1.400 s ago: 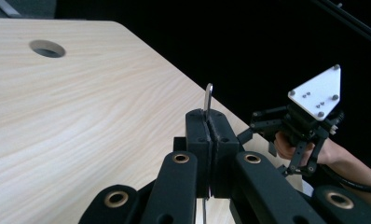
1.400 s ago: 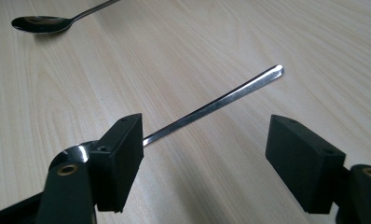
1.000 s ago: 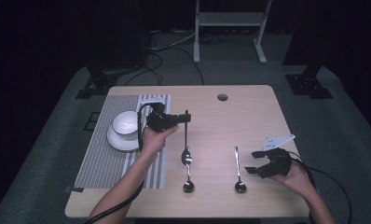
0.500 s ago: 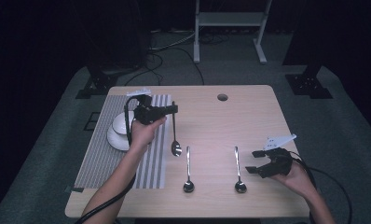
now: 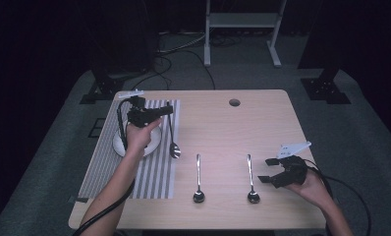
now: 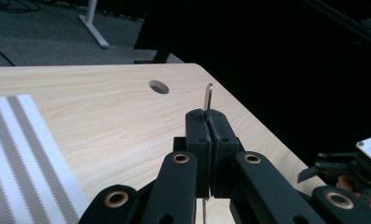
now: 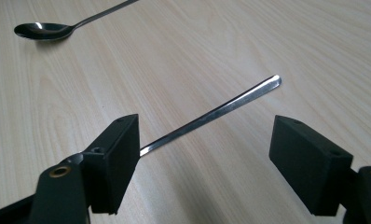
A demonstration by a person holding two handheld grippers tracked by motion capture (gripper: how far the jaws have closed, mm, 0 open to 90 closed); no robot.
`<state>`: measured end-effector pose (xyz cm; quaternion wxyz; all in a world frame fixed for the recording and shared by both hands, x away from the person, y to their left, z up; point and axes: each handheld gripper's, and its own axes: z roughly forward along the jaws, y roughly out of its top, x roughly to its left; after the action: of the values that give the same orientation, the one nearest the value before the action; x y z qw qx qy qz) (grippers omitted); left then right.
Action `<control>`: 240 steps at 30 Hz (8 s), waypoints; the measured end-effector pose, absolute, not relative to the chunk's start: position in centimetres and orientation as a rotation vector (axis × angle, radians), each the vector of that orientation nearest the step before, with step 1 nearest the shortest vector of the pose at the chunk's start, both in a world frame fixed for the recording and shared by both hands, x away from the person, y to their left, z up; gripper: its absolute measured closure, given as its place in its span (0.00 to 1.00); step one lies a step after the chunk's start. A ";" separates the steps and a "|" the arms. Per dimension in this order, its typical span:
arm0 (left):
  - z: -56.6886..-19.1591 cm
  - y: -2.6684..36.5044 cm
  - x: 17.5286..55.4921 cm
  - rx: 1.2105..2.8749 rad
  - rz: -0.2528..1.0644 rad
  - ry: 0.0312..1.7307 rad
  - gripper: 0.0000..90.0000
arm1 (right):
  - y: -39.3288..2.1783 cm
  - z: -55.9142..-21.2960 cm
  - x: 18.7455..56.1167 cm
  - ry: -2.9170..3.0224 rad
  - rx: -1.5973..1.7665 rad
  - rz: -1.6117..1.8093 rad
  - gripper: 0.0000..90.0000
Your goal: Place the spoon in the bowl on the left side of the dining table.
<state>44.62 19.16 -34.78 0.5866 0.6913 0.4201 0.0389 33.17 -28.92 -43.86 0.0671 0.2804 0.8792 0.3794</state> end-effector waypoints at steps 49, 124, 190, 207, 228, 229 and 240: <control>-31.9 28.1 46.2 1.409 0.339 1.207 0.99 | -28.8 -43.4 33.1 2.649 0.825 1.150 0.26; -40.4 35.8 45.8 1.274 0.455 1.499 0.96 | -29.5 -43.1 32.8 2.631 0.823 1.183 0.25; -40.1 32.7 39.8 1.673 0.480 1.276 0.16 | -30.9 -43.5 33.0 2.577 0.941 1.151 0.22; -38.9 28.8 40.5 1.735 0.469 1.174 0.16 | -31.0 -43.3 33.0 2.572 0.934 1.153 0.22; -38.1 23.5 40.6 1.797 0.399 1.020 0.16 | -31.0 -43.1 32.8 2.565 0.931 1.162 0.22; -38.1 23.3 40.6 1.790 0.388 1.013 0.16 | -31.0 -43.1 32.8 2.565 0.931 1.162 0.22; -38.7 21.2 40.4 1.826 0.374 0.974 0.14 | -31.0 -43.2 32.8 2.564 0.932 1.160 0.22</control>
<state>40.36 21.17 -38.72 0.4962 0.7538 0.4021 0.1543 32.77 -30.97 -43.18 0.0885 0.3131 0.8615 0.3898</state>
